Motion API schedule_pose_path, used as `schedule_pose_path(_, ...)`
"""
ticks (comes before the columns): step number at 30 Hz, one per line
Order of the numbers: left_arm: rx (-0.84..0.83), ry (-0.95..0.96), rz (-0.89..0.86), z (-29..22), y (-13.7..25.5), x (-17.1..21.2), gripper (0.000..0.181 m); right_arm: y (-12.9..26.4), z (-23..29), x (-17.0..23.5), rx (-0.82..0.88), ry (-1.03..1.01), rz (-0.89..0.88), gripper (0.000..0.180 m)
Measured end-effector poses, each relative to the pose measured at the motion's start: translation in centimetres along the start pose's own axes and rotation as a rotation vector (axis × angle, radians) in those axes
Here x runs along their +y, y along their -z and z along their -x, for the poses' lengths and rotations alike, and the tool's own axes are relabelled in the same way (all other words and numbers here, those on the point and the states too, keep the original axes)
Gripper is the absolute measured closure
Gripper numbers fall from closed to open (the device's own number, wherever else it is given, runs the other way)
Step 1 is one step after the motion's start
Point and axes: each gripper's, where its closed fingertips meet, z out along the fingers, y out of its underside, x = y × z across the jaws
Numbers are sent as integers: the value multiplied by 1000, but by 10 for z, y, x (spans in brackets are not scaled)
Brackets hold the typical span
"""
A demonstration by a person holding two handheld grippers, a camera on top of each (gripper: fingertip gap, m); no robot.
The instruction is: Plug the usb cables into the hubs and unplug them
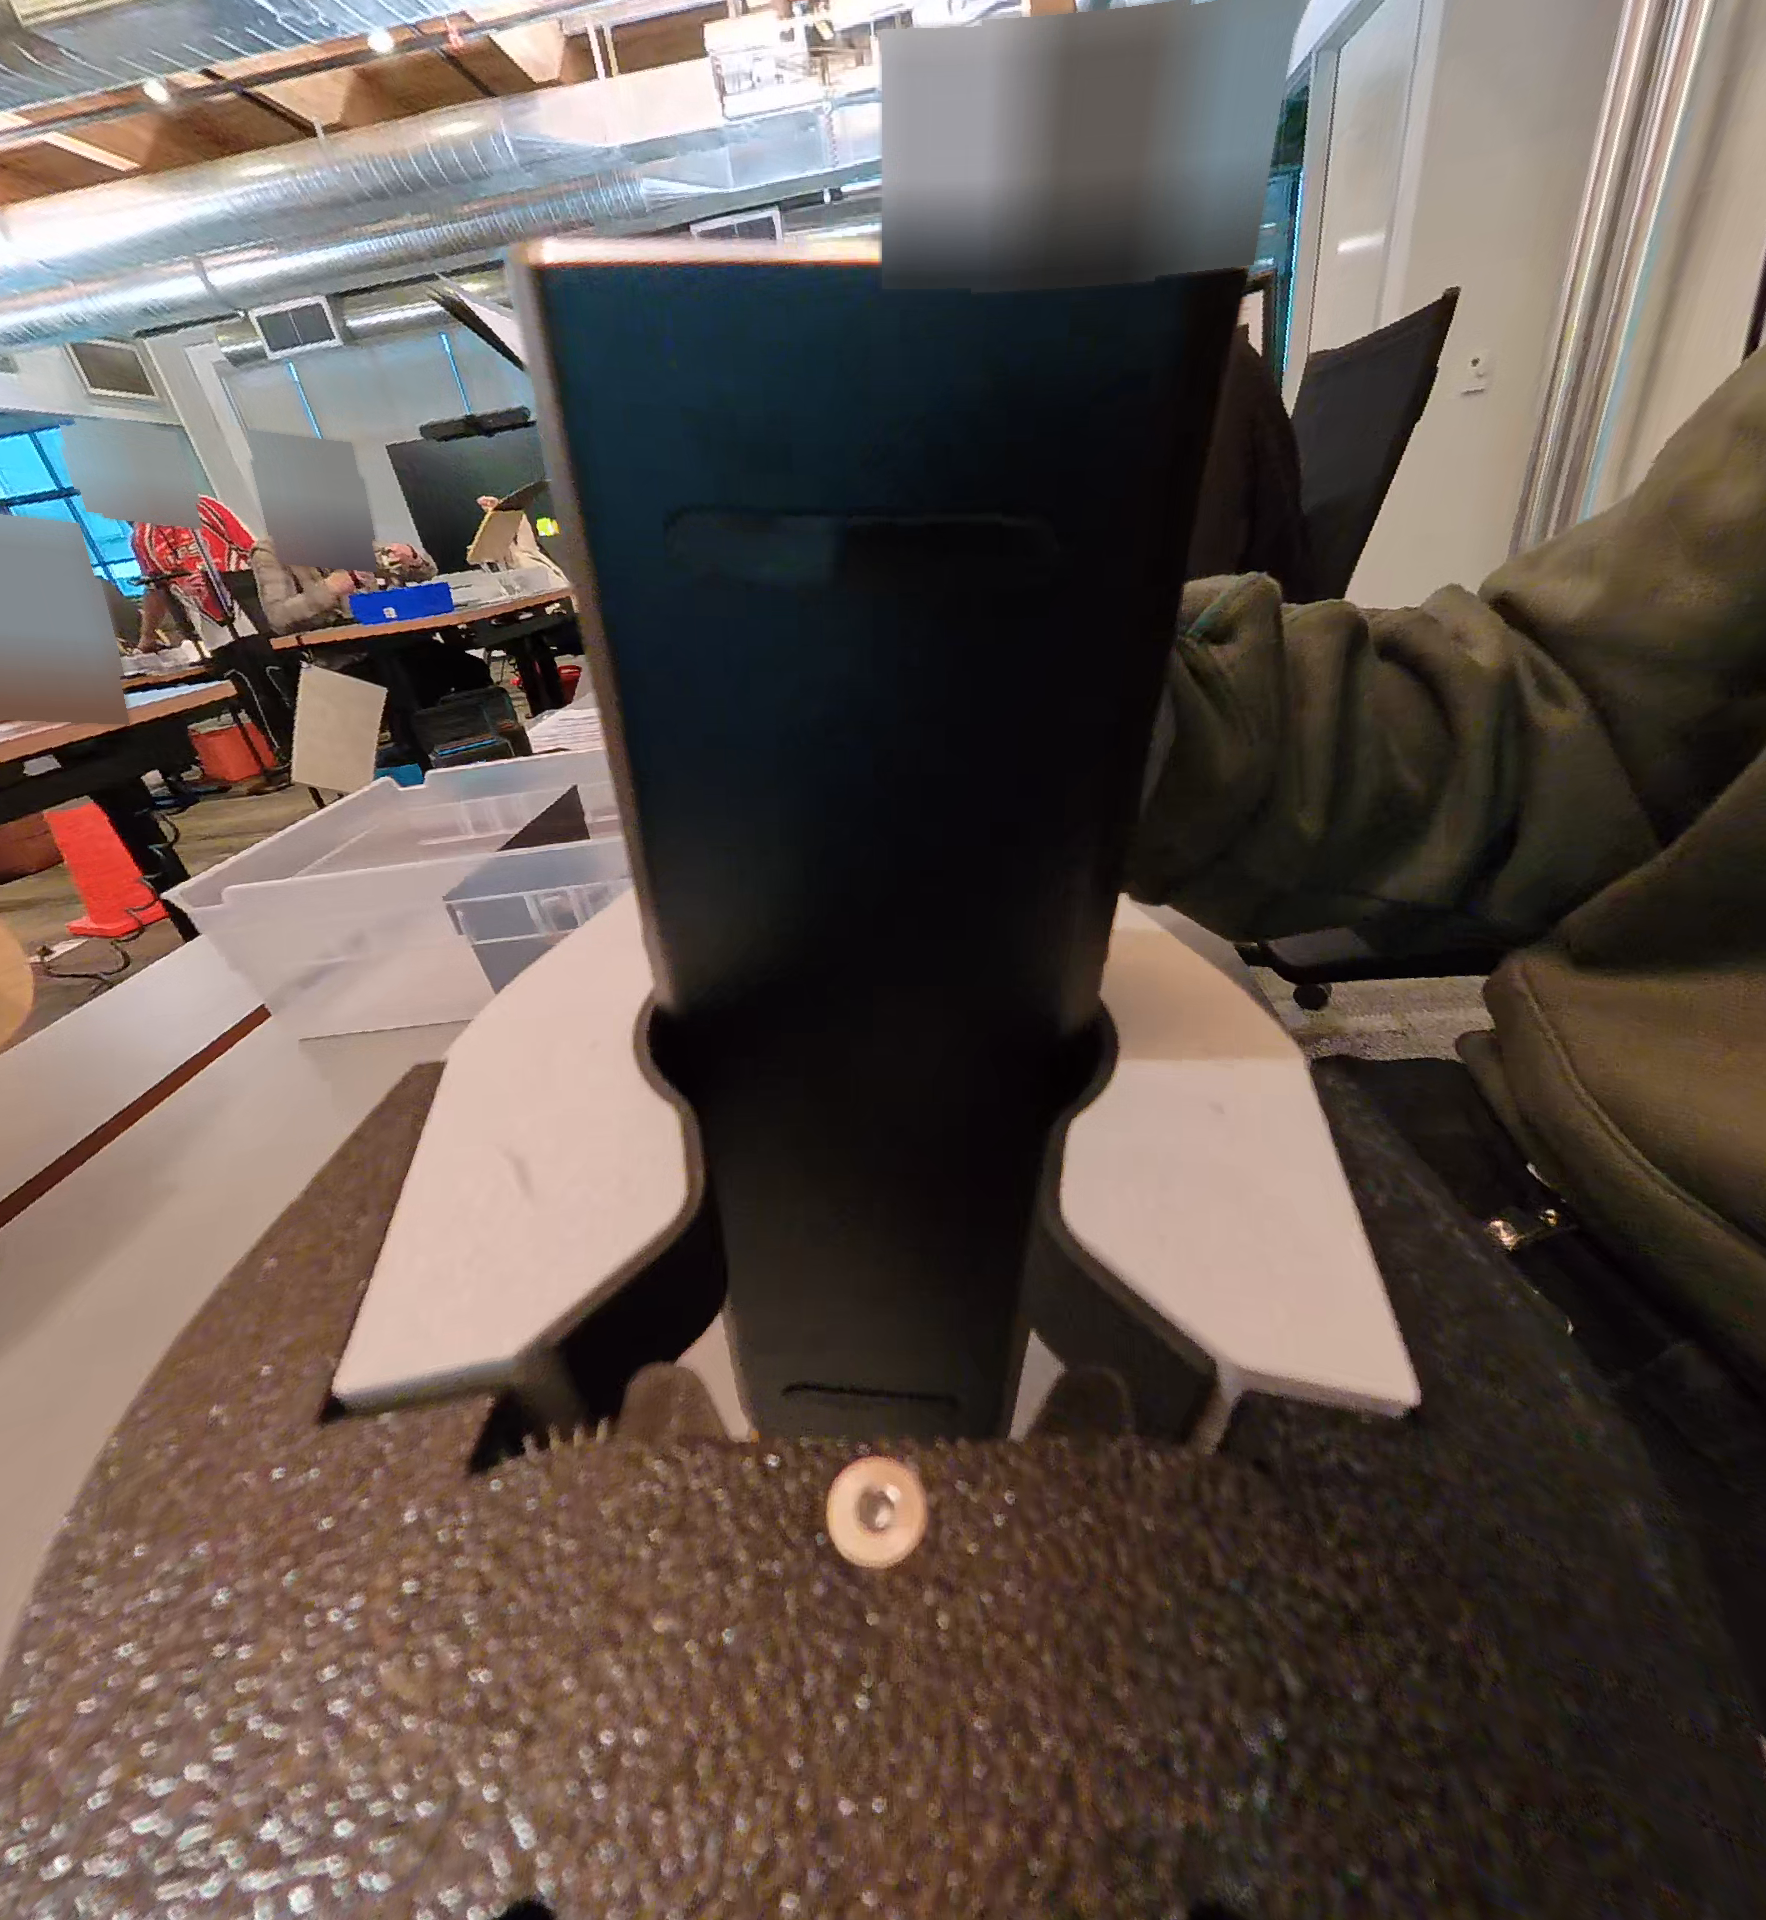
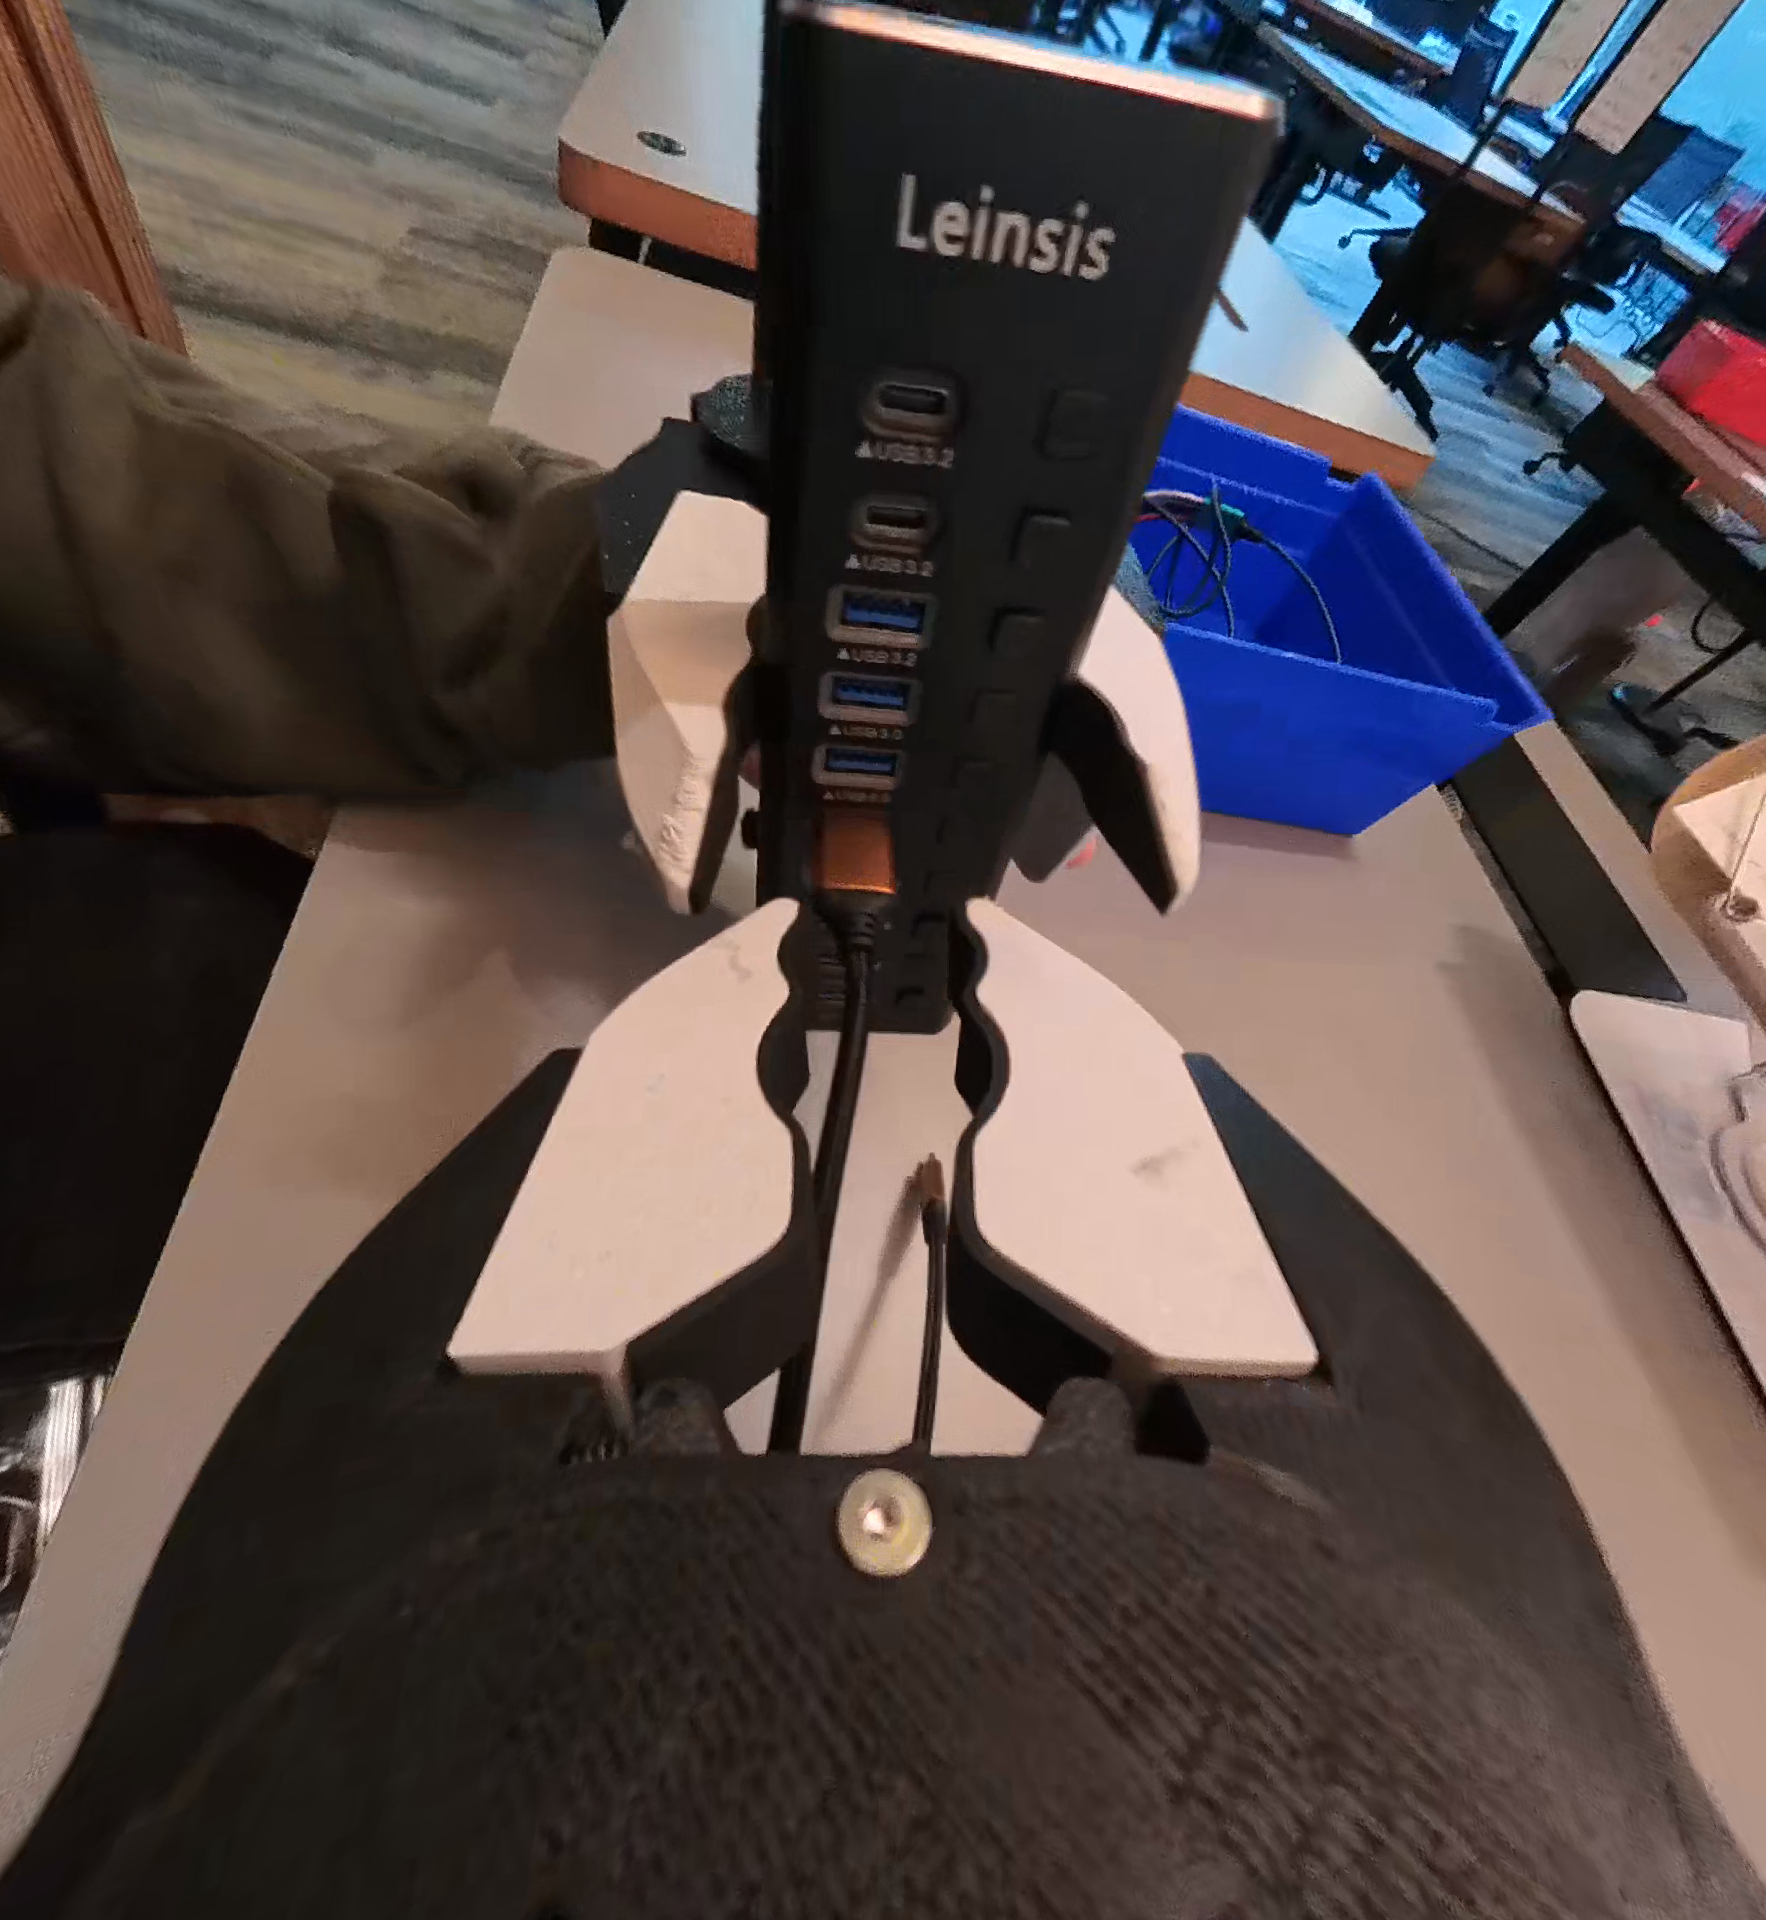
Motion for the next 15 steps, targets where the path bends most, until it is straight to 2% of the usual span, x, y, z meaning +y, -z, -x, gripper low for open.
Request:
schedule_pose_path(4, 19, -3, -18, -4, -3, 0, 109, -2, 6, -5, 2, 0, -68, 161)
schedule_pose_path(11, 17, -15, -29, -5, -3, -2, 110, -2, 9, -7, -38, -126, -148, 164)
schedule_pose_path(15, 24, -13, -15, -6, -4, 0, 110, 1, 8, -8, -20, -65, -164, 164)
